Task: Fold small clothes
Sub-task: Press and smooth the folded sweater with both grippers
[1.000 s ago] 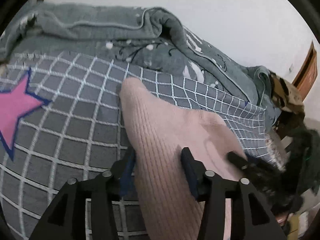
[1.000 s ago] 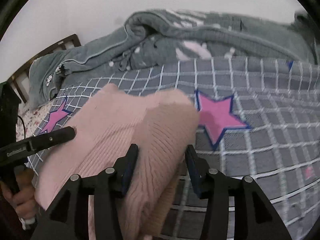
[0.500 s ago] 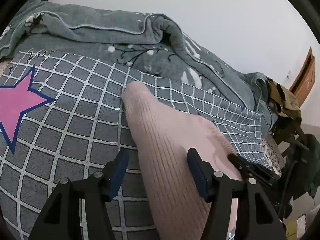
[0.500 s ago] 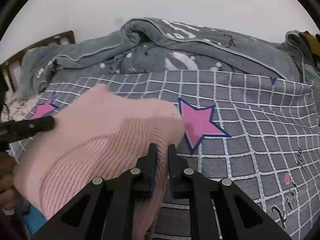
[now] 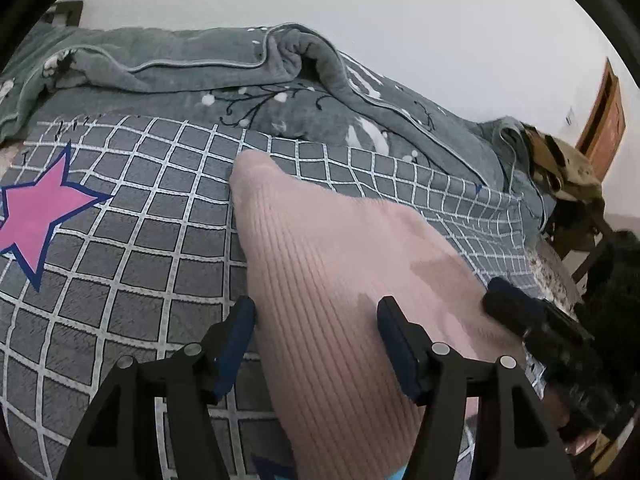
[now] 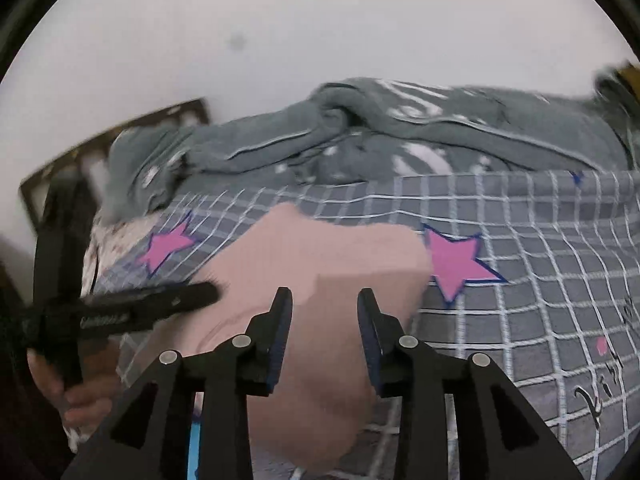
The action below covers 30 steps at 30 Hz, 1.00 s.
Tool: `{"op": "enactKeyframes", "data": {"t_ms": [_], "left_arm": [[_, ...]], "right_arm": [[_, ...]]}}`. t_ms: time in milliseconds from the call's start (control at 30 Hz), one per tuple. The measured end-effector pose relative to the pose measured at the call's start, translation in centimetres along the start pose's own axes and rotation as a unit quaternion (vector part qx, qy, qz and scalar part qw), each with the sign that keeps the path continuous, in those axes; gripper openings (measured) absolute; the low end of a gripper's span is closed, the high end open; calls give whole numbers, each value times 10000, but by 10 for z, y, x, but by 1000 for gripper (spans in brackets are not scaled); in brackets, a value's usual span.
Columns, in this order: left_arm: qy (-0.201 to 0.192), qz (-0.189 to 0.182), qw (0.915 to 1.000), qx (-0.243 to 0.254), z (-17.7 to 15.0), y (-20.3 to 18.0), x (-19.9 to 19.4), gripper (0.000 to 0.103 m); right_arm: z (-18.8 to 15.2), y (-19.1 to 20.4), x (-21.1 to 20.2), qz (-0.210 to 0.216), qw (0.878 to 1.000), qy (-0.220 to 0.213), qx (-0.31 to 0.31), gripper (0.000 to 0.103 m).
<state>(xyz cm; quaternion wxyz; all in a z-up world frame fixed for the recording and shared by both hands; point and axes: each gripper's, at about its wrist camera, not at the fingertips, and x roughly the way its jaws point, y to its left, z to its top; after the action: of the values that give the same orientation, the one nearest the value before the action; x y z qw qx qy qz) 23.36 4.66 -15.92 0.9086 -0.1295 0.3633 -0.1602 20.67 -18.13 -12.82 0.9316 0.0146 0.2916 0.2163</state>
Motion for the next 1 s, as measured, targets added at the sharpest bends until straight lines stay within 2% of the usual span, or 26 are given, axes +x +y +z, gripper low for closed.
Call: {"op": "enactKeyframes", "data": {"t_ms": [67, 133, 233, 367, 667, 1000], "left_arm": [[61, 75, 9997, 222, -4, -5, -2, 62], [153, 208, 9987, 429, -9, -8, -2, 65], [262, 310, 9978, 515, -16, -7, 0, 68], [307, 365, 9972, 570, -20, -7, 0, 70], [272, 492, 9962, 665, -24, -10, 3, 75], [272, 527, 9958, 693, -22, -10, 7, 80]], "right_arm": [[-10, 14, 6, 161, 9988, 222, -404, 33], [-19, 18, 12, 41, 9976, 342, -603, 33], [-24, 15, 24, -143, 9967, 576, -545, 32], [-23, 13, 29, -214, 9960, 673, -550, 32], [-28, 0, 32, 17, 9969, 742, -263, 33], [-29, 2, 33, -40, 9969, 720, -309, 33]]}}
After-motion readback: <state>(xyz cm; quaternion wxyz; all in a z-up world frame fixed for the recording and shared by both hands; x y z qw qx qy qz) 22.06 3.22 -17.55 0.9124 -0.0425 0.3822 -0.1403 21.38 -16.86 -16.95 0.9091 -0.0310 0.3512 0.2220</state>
